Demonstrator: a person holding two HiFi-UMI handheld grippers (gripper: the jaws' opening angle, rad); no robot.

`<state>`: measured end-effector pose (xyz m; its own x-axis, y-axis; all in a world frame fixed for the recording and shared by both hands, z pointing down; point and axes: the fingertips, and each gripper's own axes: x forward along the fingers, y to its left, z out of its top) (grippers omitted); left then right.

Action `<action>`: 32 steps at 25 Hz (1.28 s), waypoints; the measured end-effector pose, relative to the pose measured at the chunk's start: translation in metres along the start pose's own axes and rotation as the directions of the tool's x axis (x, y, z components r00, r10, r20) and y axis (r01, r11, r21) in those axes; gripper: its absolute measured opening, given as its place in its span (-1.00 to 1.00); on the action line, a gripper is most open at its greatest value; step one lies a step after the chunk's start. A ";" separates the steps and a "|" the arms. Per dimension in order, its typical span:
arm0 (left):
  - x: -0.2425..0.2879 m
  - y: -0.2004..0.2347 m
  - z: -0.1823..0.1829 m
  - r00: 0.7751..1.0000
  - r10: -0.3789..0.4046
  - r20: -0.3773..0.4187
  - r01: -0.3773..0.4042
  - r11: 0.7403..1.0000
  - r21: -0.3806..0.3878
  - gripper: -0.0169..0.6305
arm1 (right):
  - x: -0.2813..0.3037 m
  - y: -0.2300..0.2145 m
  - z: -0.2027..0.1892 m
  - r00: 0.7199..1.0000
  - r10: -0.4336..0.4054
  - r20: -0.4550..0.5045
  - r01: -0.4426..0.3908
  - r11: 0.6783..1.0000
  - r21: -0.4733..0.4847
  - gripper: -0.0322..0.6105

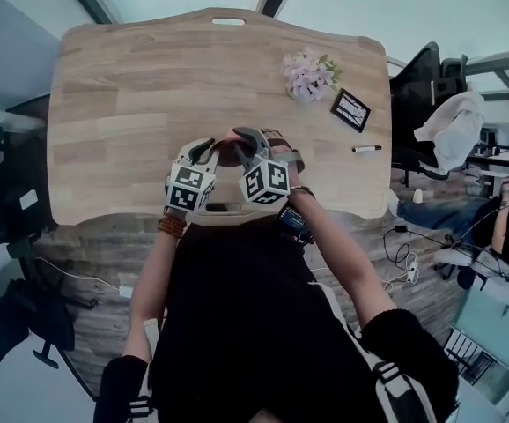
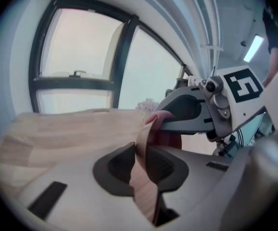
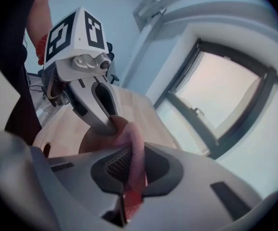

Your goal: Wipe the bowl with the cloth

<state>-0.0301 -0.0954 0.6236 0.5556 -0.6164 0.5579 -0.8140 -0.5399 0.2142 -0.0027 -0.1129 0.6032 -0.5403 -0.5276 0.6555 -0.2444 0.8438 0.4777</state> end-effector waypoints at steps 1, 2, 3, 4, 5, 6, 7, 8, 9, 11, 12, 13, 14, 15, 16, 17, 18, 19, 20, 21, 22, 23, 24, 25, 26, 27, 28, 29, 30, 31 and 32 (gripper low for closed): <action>-0.011 0.000 0.022 0.999 0.013 0.036 -0.015 0.999 0.049 -0.81 | -0.013 -0.014 0.016 0.998 -0.054 0.038 0.055 0.998 -0.026 -0.82; -0.022 -0.001 0.044 0.997 0.024 0.074 -0.031 0.995 0.094 -0.81 | -0.027 -0.028 0.032 0.991 -0.105 0.078 0.109 0.993 -0.043 -0.82; -0.033 -0.003 0.067 0.993 0.034 0.116 -0.050 0.990 0.135 -0.81 | -0.041 -0.041 0.046 0.981 -0.153 0.117 0.160 0.986 -0.052 -0.82; -0.045 -0.007 0.088 0.986 0.044 0.161 -0.072 0.982 0.173 -0.81 | -0.056 -0.053 0.060 0.968 -0.196 0.154 0.206 0.977 -0.050 -0.82; -0.056 -0.011 0.108 0.978 0.054 0.203 -0.098 0.973 0.209 -0.81 | -0.072 -0.063 0.072 0.955 -0.233 0.186 0.244 0.969 -0.041 -0.82; -0.068 -0.016 0.125 0.969 0.066 0.240 -0.126 0.961 0.246 -0.81 | -0.087 -0.072 0.082 0.940 -0.265 0.213 0.278 0.960 -0.029 -0.82; -0.078 -0.022 0.140 0.960 0.078 0.270 -0.156 0.947 0.281 -0.81 | -0.101 -0.078 0.091 0.926 -0.295 0.235 0.308 0.951 -0.021 -0.82; -0.087 -0.028 0.152 0.952 0.089 0.294 -0.185 0.931 0.316 -0.81 | -0.113 -0.083 0.098 0.913 -0.321 0.253 0.337 0.941 -0.022 -0.82; -0.094 -0.034 0.162 0.945 0.100 0.311 -0.212 0.913 0.350 -0.81 | -0.123 -0.087 0.104 0.901 -0.341 0.268 0.362 0.931 -0.033 -0.82; -0.102 -0.044 0.172 0.940 0.116 0.321 -0.250 0.875 0.414 -0.81 | -0.138 -0.089 0.112 0.885 -0.365 0.288 0.403 0.912 -0.082 -0.82; -0.105 -0.049 0.175 0.942 0.123 0.314 -0.260 0.857 0.446 -0.81 | -0.143 -0.088 0.114 0.880 -0.372 0.294 0.419 0.901 -0.112 -0.82; -0.108 -0.053 0.175 0.945 0.129 0.302 -0.266 0.839 0.475 -0.81 | -0.146 -0.087 0.115 0.876 -0.377 0.299 0.432 0.891 -0.141 -0.82; -0.110 -0.056 0.175 0.948 0.136 0.288 -0.270 0.822 0.501 -0.81 | -0.148 -0.085 0.116 0.874 -0.381 0.303 0.442 0.881 -0.167 -0.82; -0.112 -0.057 0.173 0.951 0.145 0.273 -0.273 0.809 0.521 -0.81 | -0.149 -0.083 0.117 0.873 -0.382 0.304 0.449 0.873 -0.189 -0.82; -0.113 -0.057 0.172 0.953 0.154 0.260 -0.274 0.803 0.530 -0.81 | -0.149 -0.082 0.118 0.873 -0.382 0.305 0.452 0.867 -0.208 -0.82; -0.115 -0.056 0.171 0.955 0.158 0.253 -0.271 0.810 0.520 -0.81 | -0.148 -0.080 0.119 0.873 -0.380 0.305 0.453 0.864 -0.220 -0.82; -0.116 -0.054 0.170 0.955 0.154 0.252 -0.263 0.830 0.491 -0.82 | -0.147 -0.079 0.121 0.874 -0.378 0.306 0.451 0.865 -0.220 -0.82; -0.118 -0.052 0.170 0.955 0.146 0.258 -0.252 0.857 0.449 -0.83 | -0.147 -0.078 0.123 0.874 -0.378 0.307 0.449 0.869 -0.209 -0.82; -0.121 -0.050 0.172 0.951 0.141 0.274 -0.247 0.881 0.403 -0.83 | -0.148 -0.078 0.126 0.872 -0.380 0.309 0.448 0.874 -0.187 -0.82; -0.126 -0.048 0.175 0.943 0.141 0.302 -0.249 0.900 0.358 -0.83 | -0.149 -0.079 0.130 0.868 -0.384 0.314 0.445 0.882 -0.151 -0.82; -0.131 -0.047 0.180 0.930 0.143 0.339 -0.255 0.916 0.311 -0.83 | -0.152 -0.081 0.134 0.864 -0.390 0.320 0.440 0.892 -0.102 -0.82; -0.138 -0.046 0.187 0.912 0.145 0.384 -0.257 0.931 0.258 -0.83 | -0.156 -0.084 0.139 0.857 -0.397 0.329 0.433 0.900 -0.043 -0.83; -0.145 -0.045 0.194 0.890 0.146 0.432 -0.251 0.948 0.197 -0.82 | -0.160 -0.087 0.144 0.848 -0.407 0.339 0.426 0.905 0.021 -0.83; -0.152 -0.044 0.199 0.868 0.150 0.474 -0.239 0.962 0.132 -0.81 | -0.164 -0.091 0.149 0.838 -0.420 0.348 0.418 0.904 0.083 -0.83; -0.159 -0.041 0.203 0.848 0.157 0.506 -0.222 0.973 0.070 -0.80 | -0.169 -0.094 0.152 0.828 -0.433 0.356 0.411 0.901 0.140 -0.82; -0.165 -0.038 0.204 0.830 0.166 0.532 -0.204 0.979 0.012 -0.79 | -0.172 -0.098 0.155 0.818 -0.446 0.363 0.404 0.895 0.189 -0.82; -0.171 -0.036 0.206 0.811 0.175 0.558 -0.181 0.982 -0.045 -0.79 | -0.176 -0.101 0.156 0.811 -0.453 0.369 0.392 0.890 0.232 -0.83; -0.177 -0.033 0.208 0.792 0.180 0.583 -0.149 0.984 -0.102 -0.79 | -0.178 -0.104 0.156 0.808 -0.455 0.374 0.374 0.887 0.271 -0.83; -0.181 -0.032 0.210 0.774 0.180 0.607 -0.106 0.982 -0.156 -0.79 | -0.181 -0.106 0.156 0.807 -0.452 0.380 0.351 0.884 0.308 -0.83; -0.183 -0.031 0.210 0.759 0.176 0.627 -0.060 0.977 -0.202 -0.77 | -0.183 -0.107 0.156 0.808 -0.446 0.385 0.325 0.882 0.341 -0.84; -0.182 -0.031 0.209 0.752 0.168 0.638 -0.019 0.972 -0.234 -0.75 | -0.184 -0.108 0.156 0.812 -0.436 0.387 0.299 0.882 0.365 -0.83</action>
<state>-0.0712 -0.0863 0.3477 0.3884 -0.9198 -0.0560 -0.8415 -0.3788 0.3853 -0.0022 -0.0916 0.3401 -0.6441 -0.7587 0.0978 -0.6711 0.6218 0.4037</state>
